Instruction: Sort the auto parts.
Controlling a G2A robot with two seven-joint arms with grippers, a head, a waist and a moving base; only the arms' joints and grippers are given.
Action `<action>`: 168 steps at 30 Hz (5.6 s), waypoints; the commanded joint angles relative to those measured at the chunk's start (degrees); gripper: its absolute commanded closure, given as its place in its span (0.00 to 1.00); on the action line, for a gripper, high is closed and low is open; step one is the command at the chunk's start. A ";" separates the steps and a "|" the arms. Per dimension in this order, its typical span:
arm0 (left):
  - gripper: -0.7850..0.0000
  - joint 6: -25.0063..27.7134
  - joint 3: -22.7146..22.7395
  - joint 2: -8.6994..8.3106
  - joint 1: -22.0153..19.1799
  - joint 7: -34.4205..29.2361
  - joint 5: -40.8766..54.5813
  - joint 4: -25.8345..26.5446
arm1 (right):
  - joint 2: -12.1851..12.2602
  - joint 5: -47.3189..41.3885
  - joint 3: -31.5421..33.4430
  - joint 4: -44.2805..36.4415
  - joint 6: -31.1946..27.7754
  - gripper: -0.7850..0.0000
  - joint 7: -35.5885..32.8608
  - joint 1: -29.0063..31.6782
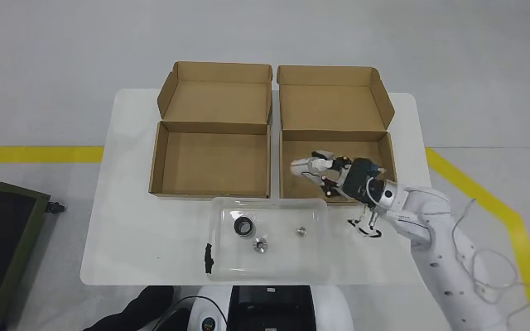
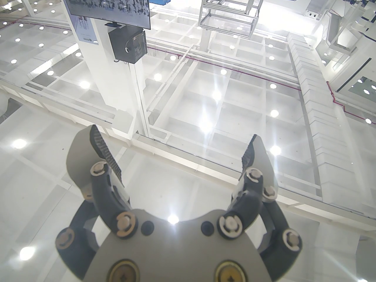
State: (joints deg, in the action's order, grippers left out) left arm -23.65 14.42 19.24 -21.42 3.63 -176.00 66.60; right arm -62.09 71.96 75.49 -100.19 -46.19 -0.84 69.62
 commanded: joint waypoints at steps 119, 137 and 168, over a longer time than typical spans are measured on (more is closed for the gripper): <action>0.00 0.00 0.00 0.00 0.00 0.00 0.00 0.00 | 7.15 1.78 -26.30 -14.64 -4.12 0.30 -53.14 -7.49; 0.00 0.00 0.00 0.00 0.00 0.00 0.00 0.00 | 6.77 1.48 -32.23 -10.41 -2.25 0.61 -55.00 -12.21; 0.00 0.00 0.00 0.00 0.00 0.00 0.00 0.00 | 8.19 -4.01 -23.29 -17.50 5.59 1.00 -27.04 -8.35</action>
State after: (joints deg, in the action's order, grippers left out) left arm -23.65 14.42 19.24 -21.42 3.63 -176.00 66.60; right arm -53.91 67.91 51.67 -117.93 -40.99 -30.84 60.85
